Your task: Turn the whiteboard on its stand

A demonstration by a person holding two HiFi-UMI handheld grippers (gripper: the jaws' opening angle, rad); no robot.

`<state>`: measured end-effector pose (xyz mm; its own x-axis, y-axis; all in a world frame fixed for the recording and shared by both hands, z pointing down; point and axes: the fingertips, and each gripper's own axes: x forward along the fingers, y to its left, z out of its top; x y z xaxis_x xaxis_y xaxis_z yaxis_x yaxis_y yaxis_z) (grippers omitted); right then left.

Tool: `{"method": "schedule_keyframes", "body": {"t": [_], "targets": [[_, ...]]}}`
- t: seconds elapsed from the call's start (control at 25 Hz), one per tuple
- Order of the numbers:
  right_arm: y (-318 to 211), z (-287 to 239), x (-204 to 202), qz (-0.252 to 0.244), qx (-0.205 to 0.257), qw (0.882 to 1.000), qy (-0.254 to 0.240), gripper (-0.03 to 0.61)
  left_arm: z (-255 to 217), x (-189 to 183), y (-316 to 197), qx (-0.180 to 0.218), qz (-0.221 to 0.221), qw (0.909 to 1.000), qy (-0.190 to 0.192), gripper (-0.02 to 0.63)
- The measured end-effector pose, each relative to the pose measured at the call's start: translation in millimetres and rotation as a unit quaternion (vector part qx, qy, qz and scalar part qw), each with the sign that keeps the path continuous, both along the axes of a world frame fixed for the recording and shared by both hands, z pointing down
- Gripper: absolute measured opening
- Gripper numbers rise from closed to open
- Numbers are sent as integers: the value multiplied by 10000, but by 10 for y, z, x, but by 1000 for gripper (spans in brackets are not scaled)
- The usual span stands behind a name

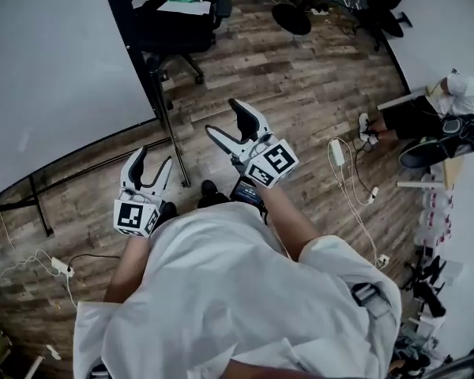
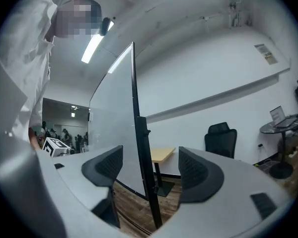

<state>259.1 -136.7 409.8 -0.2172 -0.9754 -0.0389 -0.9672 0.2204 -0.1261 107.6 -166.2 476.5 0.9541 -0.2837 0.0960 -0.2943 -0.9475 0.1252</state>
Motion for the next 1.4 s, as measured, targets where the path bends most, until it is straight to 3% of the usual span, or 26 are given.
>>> {"method": "schedule_keyframes", "body": {"t": [0.16,0.36,0.68,1.08,1.4], "targets": [[-320,-52,-28,-777,86,9969,33,345,-88,-123,-161,80,-914,9958,33,244],[-681,-19,-137,-1465,95,9891,74,345,-212,-432,-360,269,-1817,9830,56,244],[-1228,186,-435,-2612,-165,9651,131,345,-327,-1073,-411,435,-3217,9458,68,244],[-1440,330,-746,-3439,-378,9379,261,345,-299,-1461,-265,447,-4073,9121,74,244],[-1571,419,-864,-3728,-466,9260,380,338,-276,-1421,-216,399,-4188,9072,43,244]]}}
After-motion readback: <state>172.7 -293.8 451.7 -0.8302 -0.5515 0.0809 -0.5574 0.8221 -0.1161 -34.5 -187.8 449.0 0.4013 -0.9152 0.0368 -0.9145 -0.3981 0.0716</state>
